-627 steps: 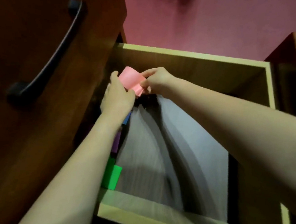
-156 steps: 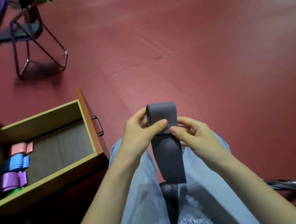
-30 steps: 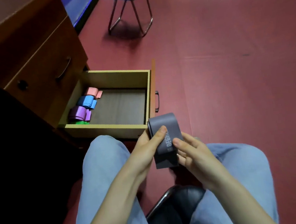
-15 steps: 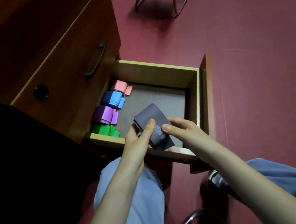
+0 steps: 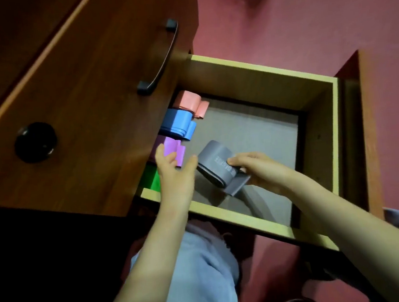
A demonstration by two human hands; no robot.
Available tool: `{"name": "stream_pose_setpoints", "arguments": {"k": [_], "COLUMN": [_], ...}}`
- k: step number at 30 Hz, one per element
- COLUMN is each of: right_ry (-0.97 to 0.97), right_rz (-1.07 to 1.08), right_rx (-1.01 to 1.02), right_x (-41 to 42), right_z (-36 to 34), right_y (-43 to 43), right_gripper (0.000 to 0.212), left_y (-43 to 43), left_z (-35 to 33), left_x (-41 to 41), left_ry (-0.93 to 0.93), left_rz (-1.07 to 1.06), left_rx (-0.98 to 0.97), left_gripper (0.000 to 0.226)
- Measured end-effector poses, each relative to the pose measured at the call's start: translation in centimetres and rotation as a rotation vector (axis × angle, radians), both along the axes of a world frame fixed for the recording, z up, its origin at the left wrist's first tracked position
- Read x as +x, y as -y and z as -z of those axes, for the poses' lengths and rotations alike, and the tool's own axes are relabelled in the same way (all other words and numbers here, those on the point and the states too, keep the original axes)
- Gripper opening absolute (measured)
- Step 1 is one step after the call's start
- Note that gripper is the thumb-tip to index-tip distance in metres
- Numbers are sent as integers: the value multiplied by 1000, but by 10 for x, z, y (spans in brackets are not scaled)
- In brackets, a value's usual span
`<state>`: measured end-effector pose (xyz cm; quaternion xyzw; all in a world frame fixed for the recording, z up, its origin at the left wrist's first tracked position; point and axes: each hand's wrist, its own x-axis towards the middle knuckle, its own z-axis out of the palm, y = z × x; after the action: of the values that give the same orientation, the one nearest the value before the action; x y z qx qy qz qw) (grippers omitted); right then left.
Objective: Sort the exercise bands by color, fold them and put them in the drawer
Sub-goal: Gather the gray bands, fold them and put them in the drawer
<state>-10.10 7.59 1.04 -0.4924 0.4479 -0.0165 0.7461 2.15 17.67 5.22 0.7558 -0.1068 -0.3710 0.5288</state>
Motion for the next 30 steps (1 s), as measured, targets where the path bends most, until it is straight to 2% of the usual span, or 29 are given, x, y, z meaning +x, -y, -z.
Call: {"name": "stream_pose_setpoints", "arguments": {"k": [2,4,6,9,11,13,15,17,22,26,30], "right_ry": [-43,-71,-79,-93,-87,-120,-179,-166,-177,-165,-176], "right_rz": [-74,-174,-244,-309,-362,-430,-468,-406,-288,-162,-67], "right_rx": [7,40,69,68,82,-4,-195,-292,-390,-280,-238], "right_x": [10,21,31,44,47,49,52,53,52,46,30], "right_z": [18,34,43,49,47,45,46,48,53,39,24], "right_y": [4,2,-2,-5,-6,-7,-8,-11,-17,-20,-10], "right_gripper": [18,18,14,6,7,16,32,41,25,40,36], "left_y": [1,2,0,-5,-8,-10,-10,-10,-6,0,5], "left_z": [6,13,21,29,27,26,26,27,30,27,29], "left_x": [23,39,42,44,42,37,32,29,26,24,30], "left_ry": [83,155,258,400,534,660,753,819,821,788,807], "left_rz": [18,148,287,322,413,594,772,911,1027,997,896], "left_rx": [33,72,120,188,298,478,598,661,726,740,747], "left_gripper": [56,48,41,34,28,26,27,31,35,33,28]}}
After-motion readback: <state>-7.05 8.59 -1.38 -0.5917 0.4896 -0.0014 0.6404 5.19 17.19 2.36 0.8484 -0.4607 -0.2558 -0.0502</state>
